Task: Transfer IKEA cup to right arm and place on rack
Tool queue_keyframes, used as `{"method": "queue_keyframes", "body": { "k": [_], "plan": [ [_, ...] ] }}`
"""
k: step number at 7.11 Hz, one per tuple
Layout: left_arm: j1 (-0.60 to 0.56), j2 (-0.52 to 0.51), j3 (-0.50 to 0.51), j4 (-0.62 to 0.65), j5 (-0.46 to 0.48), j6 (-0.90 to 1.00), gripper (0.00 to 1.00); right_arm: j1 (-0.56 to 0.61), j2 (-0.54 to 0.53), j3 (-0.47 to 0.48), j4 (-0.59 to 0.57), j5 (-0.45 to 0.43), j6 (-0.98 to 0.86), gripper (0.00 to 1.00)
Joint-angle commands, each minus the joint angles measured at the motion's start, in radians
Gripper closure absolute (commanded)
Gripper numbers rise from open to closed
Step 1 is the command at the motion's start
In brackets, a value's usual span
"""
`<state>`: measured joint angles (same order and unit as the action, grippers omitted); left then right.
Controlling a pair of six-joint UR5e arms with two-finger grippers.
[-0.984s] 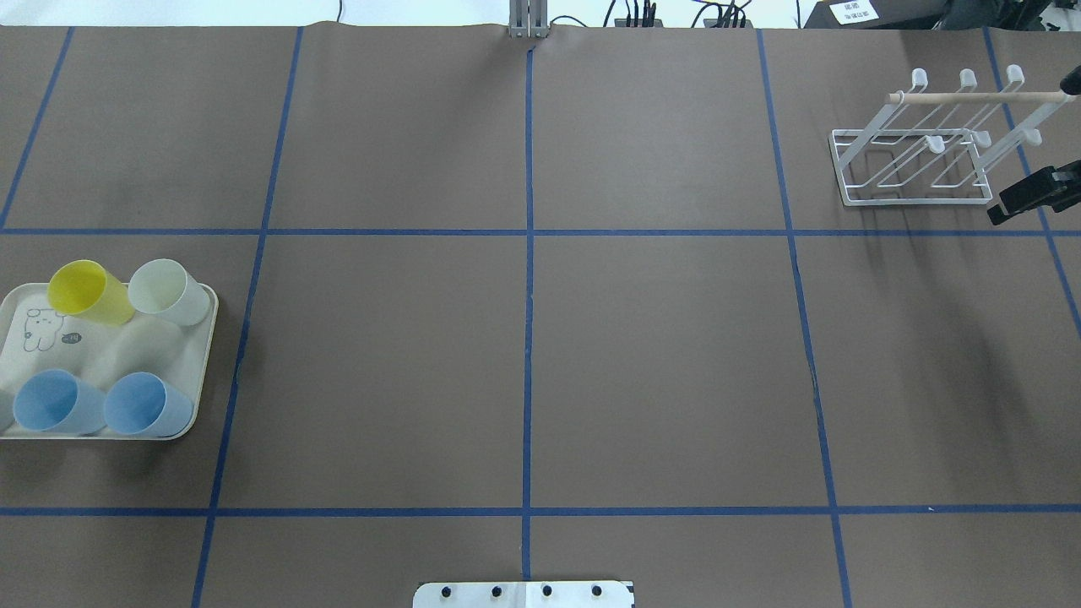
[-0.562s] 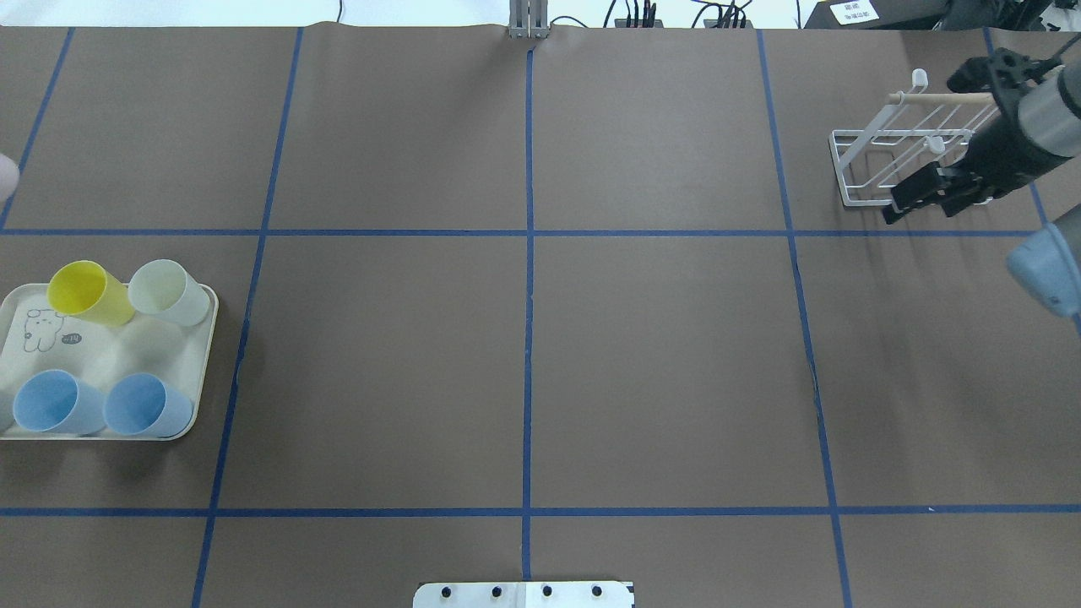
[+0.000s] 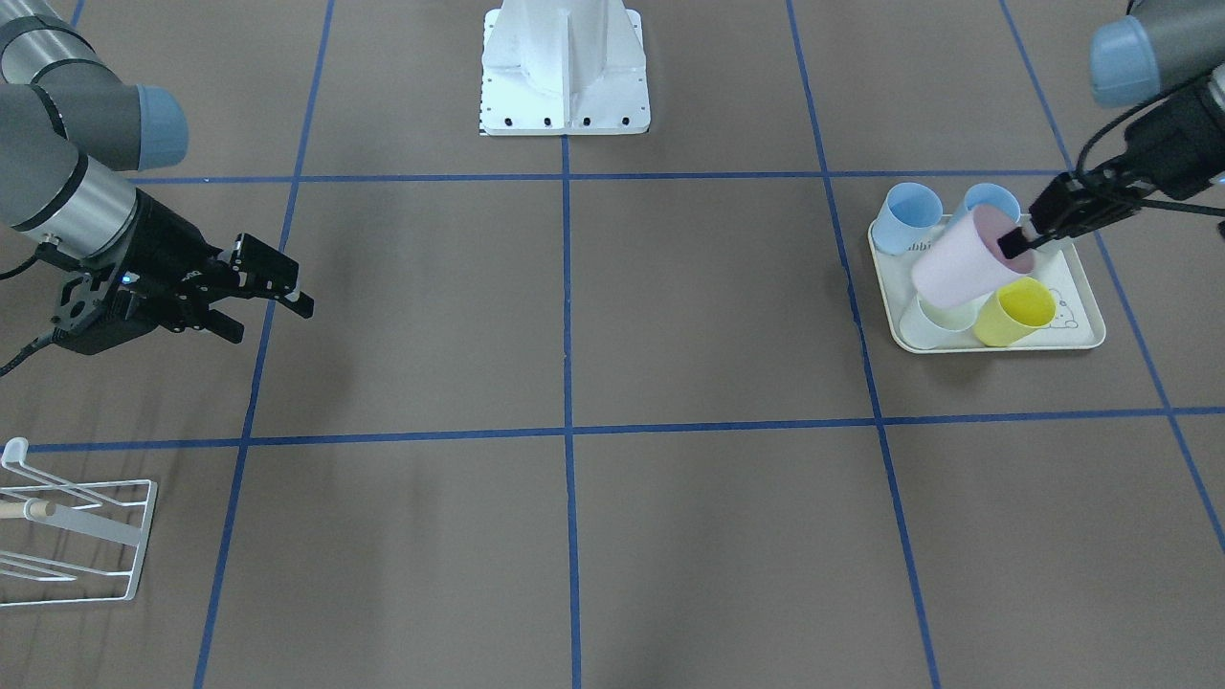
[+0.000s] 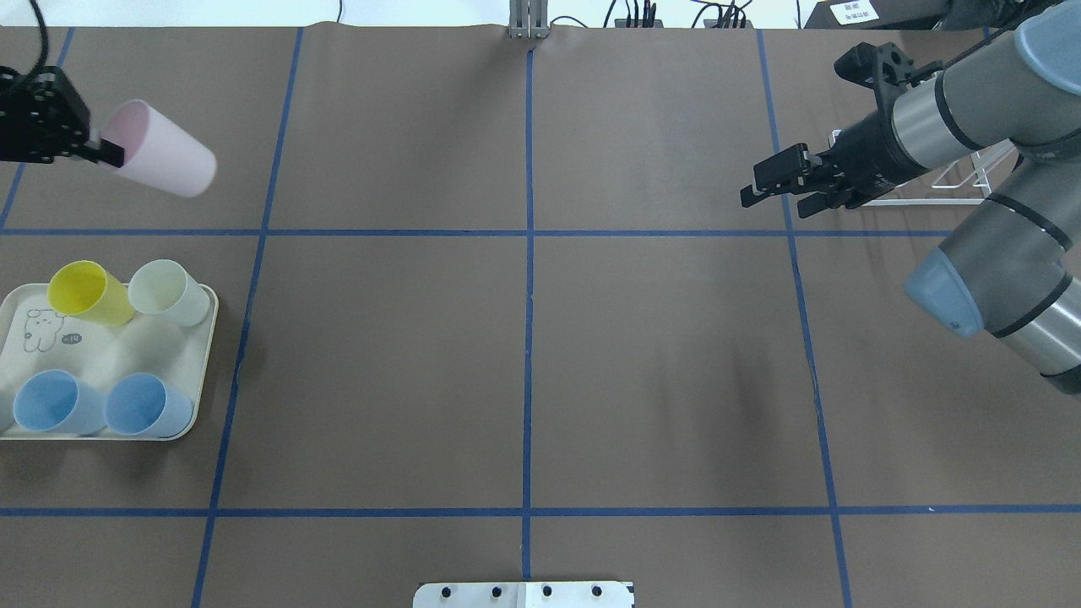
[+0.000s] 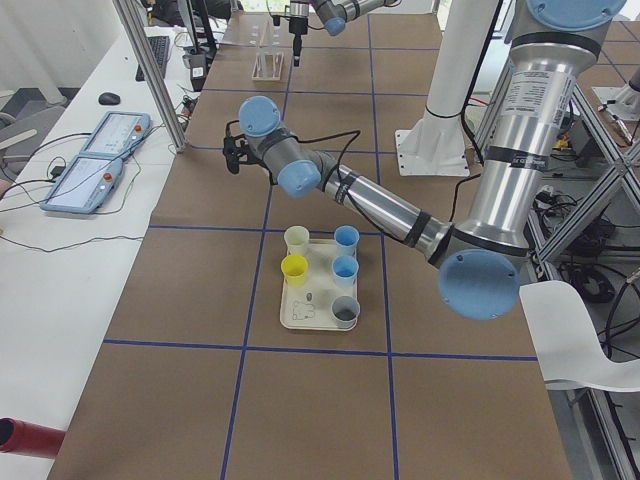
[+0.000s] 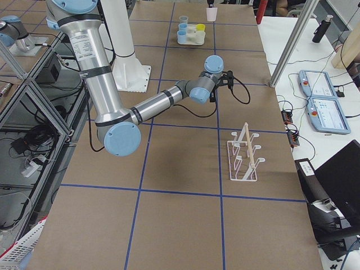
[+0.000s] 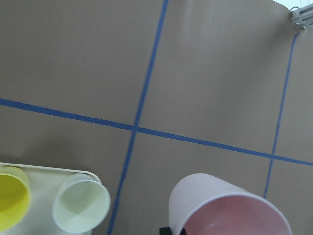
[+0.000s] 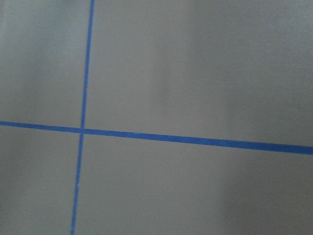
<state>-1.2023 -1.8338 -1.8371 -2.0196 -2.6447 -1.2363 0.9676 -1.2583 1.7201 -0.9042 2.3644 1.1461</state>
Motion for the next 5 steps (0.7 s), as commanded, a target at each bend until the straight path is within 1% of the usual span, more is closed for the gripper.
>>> {"method": "queue_keyframes", "body": {
  "k": [1,2,3,4,5],
  "plan": [
    [0.153,-0.097,-0.002,-0.166,0.091,-0.263,1.00,-0.035,0.023,-0.002,0.239,-0.039,0.270,0.01],
    [0.262,-0.129,-0.005,-0.267,0.235,-0.420,1.00,-0.070,0.045,0.000,0.337,-0.098,0.414,0.01],
    [0.332,-0.143,-0.007,-0.389,0.324,-0.551,1.00,-0.116,0.054,-0.002,0.464,-0.200,0.552,0.01],
    [0.340,-0.143,0.004,-0.536,0.354,-0.649,1.00,-0.175,0.056,-0.004,0.631,-0.329,0.702,0.01],
    [0.345,-0.145,0.005,-0.664,0.391,-0.772,1.00,-0.253,0.056,-0.004,0.801,-0.484,0.801,0.01]
  ]
}}
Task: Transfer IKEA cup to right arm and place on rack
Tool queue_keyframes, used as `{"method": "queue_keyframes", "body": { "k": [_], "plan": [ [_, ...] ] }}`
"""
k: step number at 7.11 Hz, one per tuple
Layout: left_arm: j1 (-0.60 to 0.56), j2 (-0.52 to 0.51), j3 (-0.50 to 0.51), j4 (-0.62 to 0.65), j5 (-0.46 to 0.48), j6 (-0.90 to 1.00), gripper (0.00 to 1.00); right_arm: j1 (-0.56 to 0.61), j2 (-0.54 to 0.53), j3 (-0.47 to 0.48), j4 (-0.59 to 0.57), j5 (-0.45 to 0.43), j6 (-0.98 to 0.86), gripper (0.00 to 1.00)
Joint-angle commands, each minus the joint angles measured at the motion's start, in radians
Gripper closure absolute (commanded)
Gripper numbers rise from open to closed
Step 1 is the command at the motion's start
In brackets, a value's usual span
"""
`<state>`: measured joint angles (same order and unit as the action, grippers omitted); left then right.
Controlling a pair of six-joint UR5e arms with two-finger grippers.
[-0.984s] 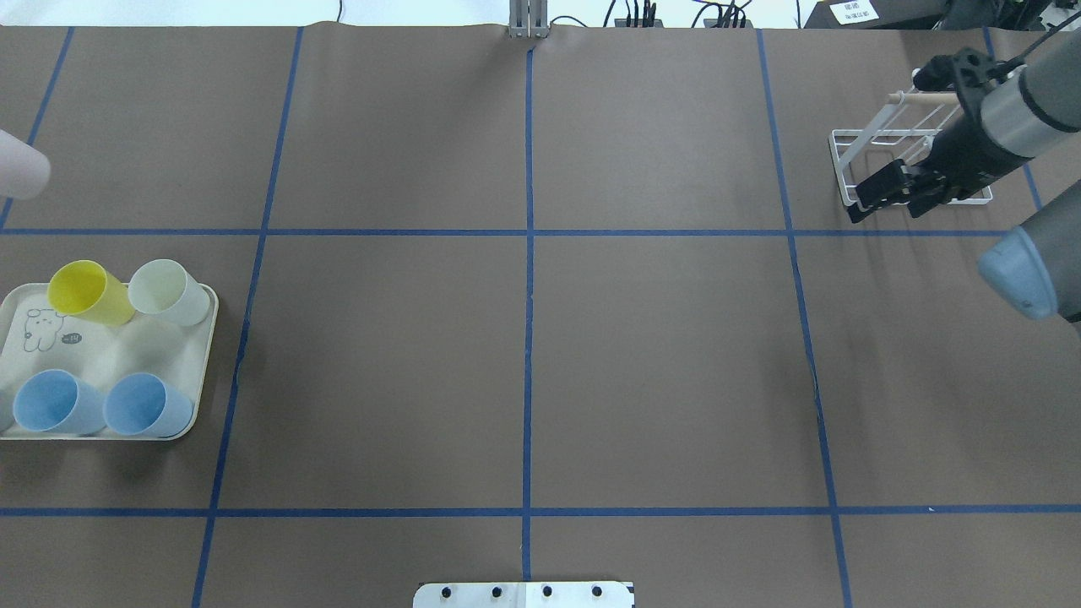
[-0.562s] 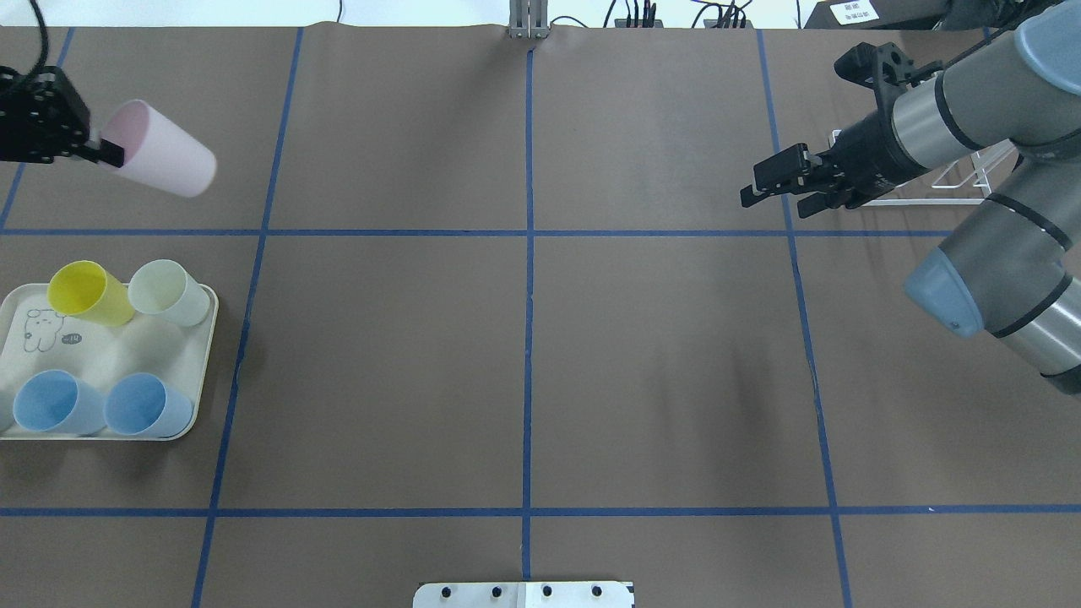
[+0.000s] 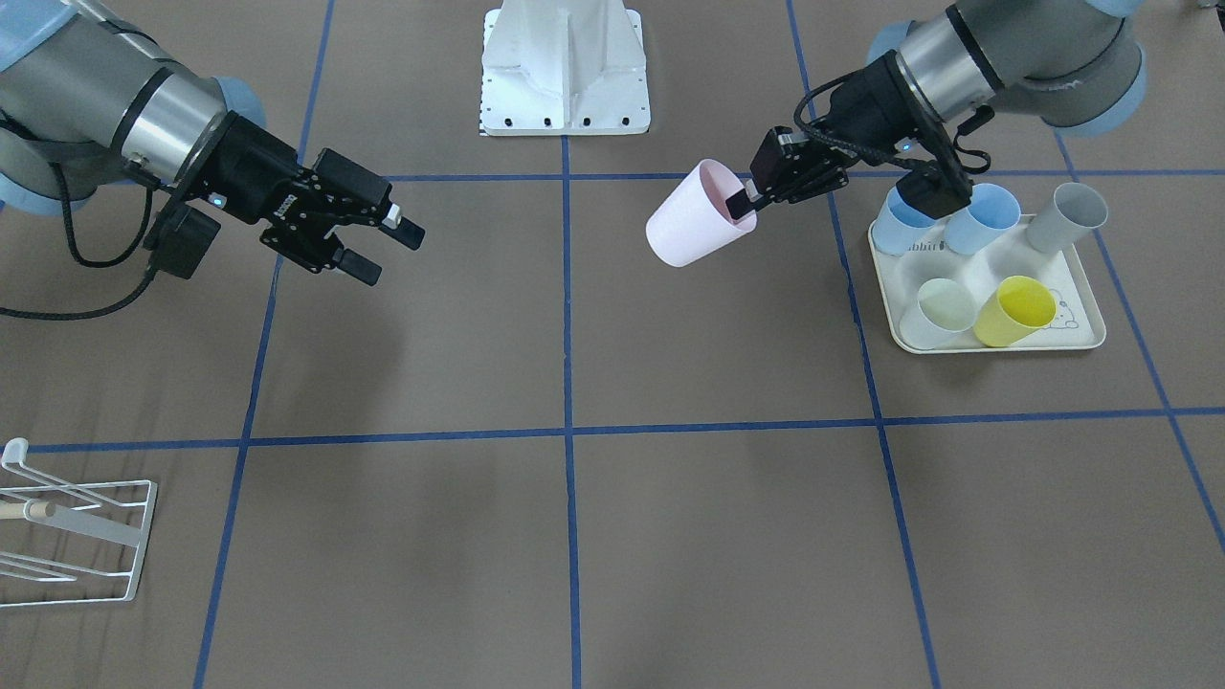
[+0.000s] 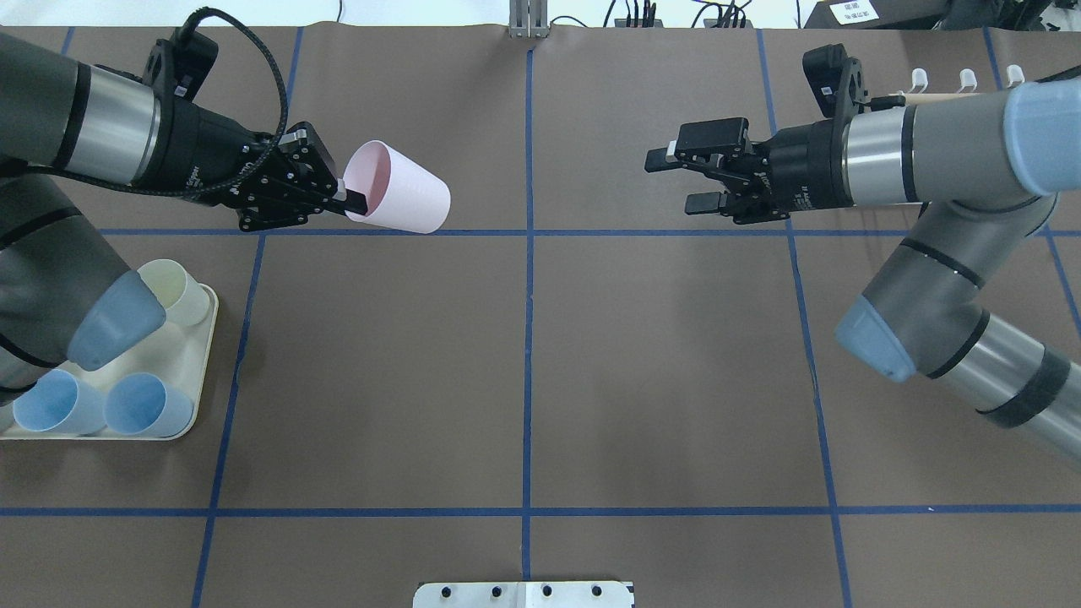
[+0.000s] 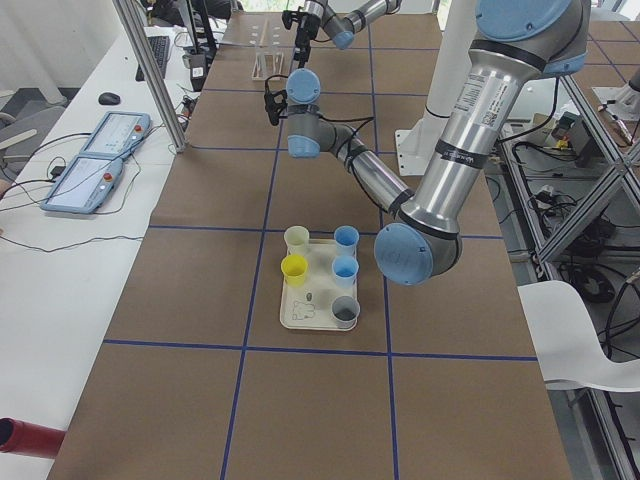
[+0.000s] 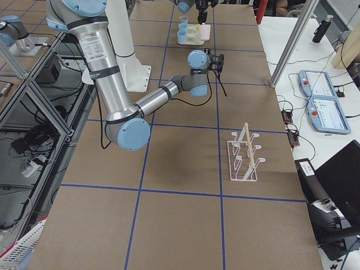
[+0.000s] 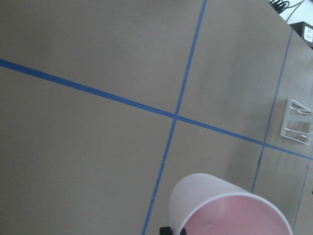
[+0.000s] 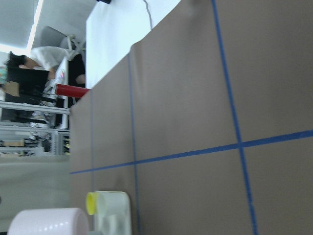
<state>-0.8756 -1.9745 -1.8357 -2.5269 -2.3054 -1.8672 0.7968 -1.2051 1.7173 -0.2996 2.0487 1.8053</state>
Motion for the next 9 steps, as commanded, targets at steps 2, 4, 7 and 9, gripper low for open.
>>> {"method": "queue_keyframes", "body": {
  "k": [2,4,7,9],
  "plan": [
    [0.055,-0.017,0.004,-0.353,0.118,-0.391,1.00,-0.226,0.004,0.001,0.472,-0.397,0.158,0.01],
    [0.105,-0.038,-0.003,-0.436,0.199,-0.554,1.00,-0.229,0.060,0.013,0.482,-0.400,0.163,0.01],
    [0.144,-0.073,-0.002,-0.483,0.219,-0.708,1.00,-0.234,0.079,0.015,0.482,-0.400,0.163,0.01],
    [0.162,-0.096,-0.002,-0.501,0.219,-0.751,1.00,-0.235,0.093,0.015,0.482,-0.400,0.163,0.01]
  ]
}}
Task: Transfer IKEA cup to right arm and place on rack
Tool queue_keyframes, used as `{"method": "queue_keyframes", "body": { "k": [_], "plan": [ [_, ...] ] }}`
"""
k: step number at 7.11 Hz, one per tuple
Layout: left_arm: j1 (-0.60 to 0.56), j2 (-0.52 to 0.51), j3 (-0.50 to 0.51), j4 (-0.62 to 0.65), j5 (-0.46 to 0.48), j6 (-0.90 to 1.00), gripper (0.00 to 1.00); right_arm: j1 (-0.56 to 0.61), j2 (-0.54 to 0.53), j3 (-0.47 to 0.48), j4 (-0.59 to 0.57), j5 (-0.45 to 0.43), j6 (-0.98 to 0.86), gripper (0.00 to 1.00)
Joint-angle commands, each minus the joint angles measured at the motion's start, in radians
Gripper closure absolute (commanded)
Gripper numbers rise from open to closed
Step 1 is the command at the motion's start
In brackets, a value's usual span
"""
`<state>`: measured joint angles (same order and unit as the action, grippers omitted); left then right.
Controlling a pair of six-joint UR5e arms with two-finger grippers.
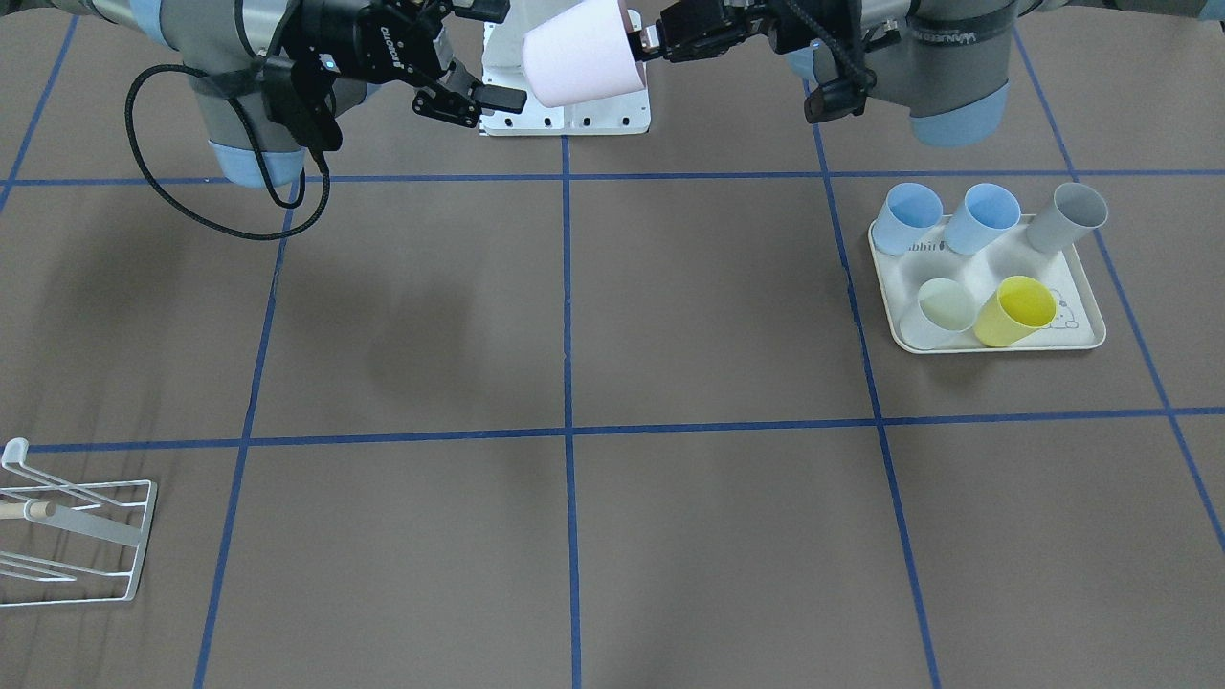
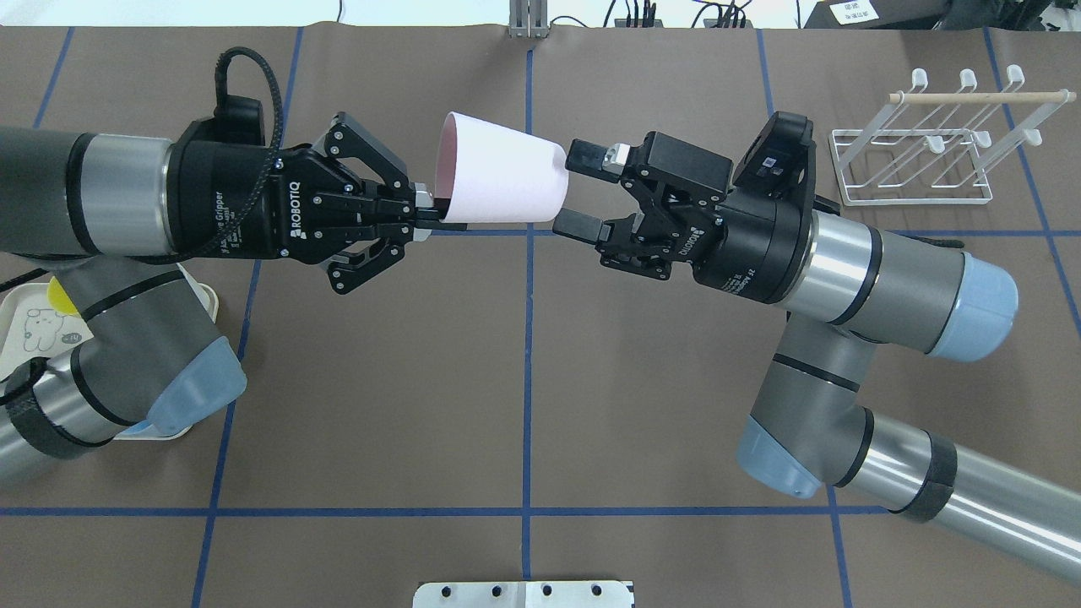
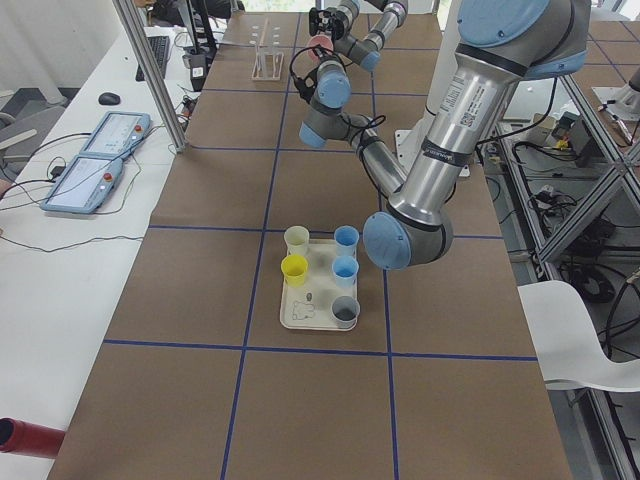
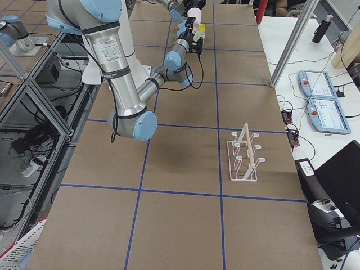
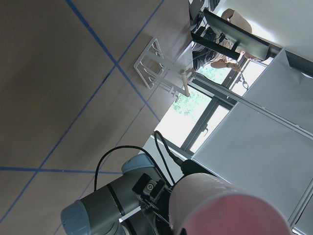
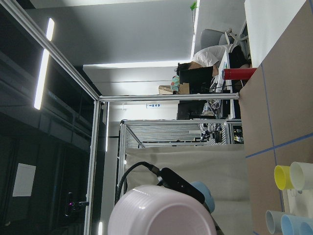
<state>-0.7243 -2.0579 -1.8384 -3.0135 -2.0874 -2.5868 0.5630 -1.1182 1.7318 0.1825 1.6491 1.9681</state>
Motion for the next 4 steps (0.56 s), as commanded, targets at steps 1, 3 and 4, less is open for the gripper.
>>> {"method": "queue_keyframes", "body": {
  "k": [1,3,4],
  "plan": [
    [0.011,-0.013,0.004,-0.018,0.001,-0.033,1.00,-0.002,0.006,0.000,0.000,0.005,-0.003,0.01],
    [0.011,-0.013,0.005,-0.021,0.001,-0.033,1.00,-0.003,0.009,0.000,0.002,0.008,-0.003,0.01],
    [0.011,-0.013,0.005,-0.021,0.001,-0.033,1.00,-0.008,0.011,0.002,0.033,0.005,-0.005,0.01]
  ]
}}
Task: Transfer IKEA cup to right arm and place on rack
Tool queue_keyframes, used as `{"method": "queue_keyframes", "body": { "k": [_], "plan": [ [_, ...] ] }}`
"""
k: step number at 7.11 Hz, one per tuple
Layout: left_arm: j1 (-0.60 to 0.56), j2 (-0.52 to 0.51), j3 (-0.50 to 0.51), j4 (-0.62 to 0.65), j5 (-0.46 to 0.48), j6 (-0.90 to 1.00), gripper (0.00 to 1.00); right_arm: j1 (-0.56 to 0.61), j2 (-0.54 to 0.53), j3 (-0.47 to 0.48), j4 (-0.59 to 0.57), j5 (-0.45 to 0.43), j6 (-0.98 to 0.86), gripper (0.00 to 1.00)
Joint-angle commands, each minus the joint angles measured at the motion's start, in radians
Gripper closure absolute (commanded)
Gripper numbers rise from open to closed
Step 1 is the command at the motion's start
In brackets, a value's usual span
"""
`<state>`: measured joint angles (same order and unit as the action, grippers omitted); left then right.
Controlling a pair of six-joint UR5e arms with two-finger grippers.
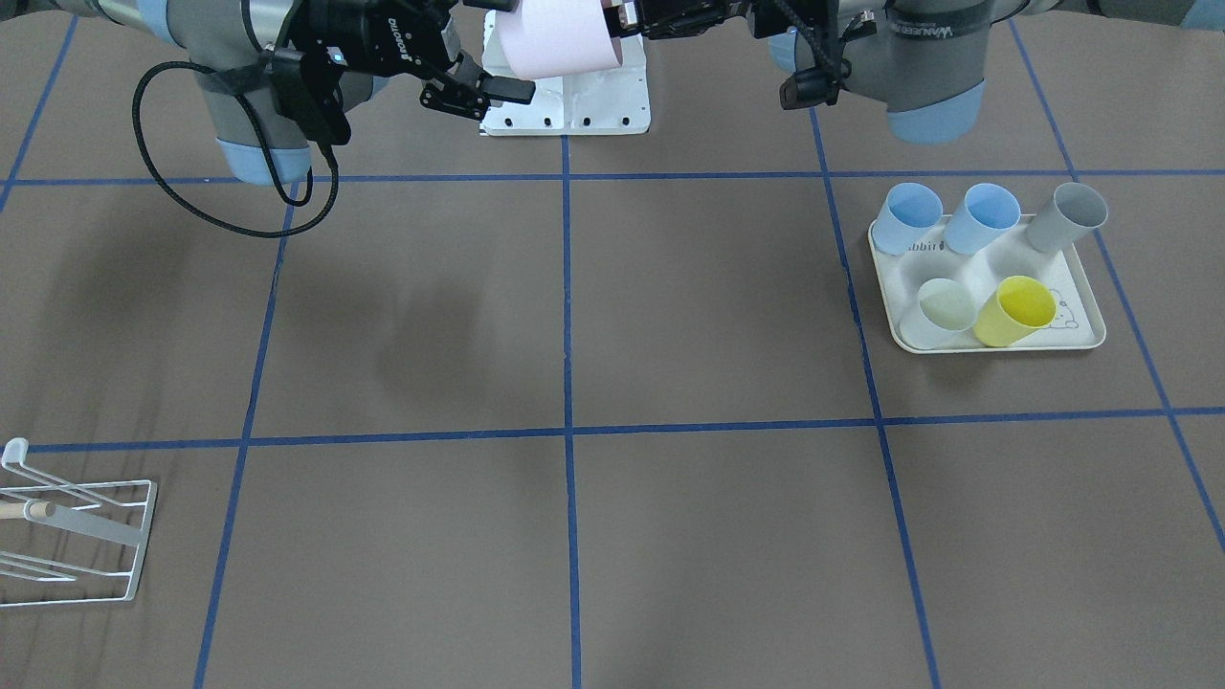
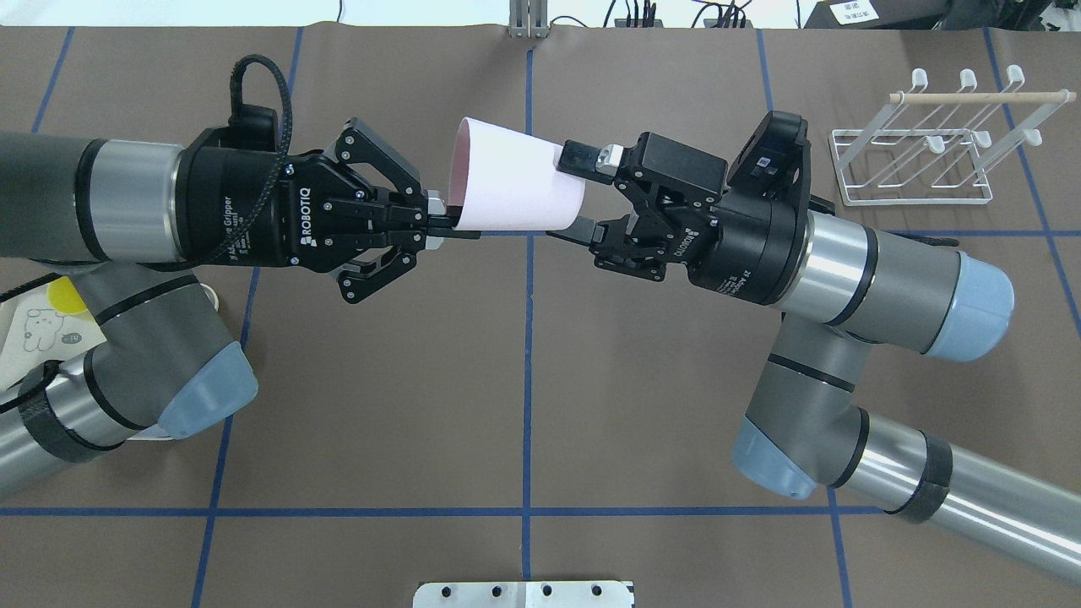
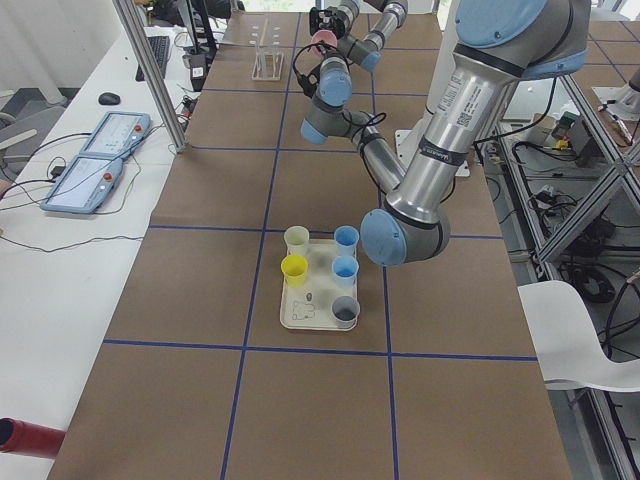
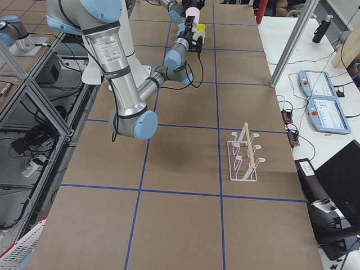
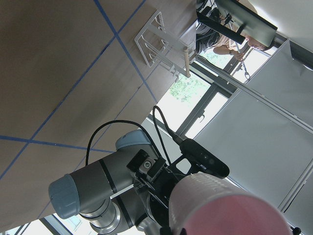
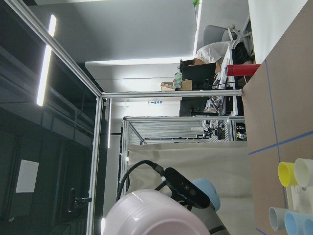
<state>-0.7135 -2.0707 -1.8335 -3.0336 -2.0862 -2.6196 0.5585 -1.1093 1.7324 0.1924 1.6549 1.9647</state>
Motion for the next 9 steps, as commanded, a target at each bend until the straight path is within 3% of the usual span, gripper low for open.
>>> {"method": "queue_keyframes", "body": {
  "k": [1,6,7,8,9],
  "plan": [
    [0.000,0.000,0.000,-0.002,0.000,-0.002,1.00,-0.008,0.002,-0.005,0.047,-0.003,-0.003,0.01],
    [0.023,-0.003,0.000,-0.025,0.000,-0.019,1.00,-0.009,0.006,-0.007,0.048,-0.009,-0.004,0.02],
    [0.023,-0.003,0.000,-0.027,0.002,-0.019,1.00,-0.011,0.006,-0.005,0.048,-0.009,-0.004,0.11],
    [0.023,-0.002,0.000,-0.031,0.002,-0.017,1.00,-0.009,0.005,-0.005,0.048,-0.009,-0.006,0.32],
    [0.023,-0.003,0.000,-0.034,0.021,-0.017,0.87,-0.011,0.005,-0.005,0.048,-0.006,-0.006,0.51]
  ]
}}
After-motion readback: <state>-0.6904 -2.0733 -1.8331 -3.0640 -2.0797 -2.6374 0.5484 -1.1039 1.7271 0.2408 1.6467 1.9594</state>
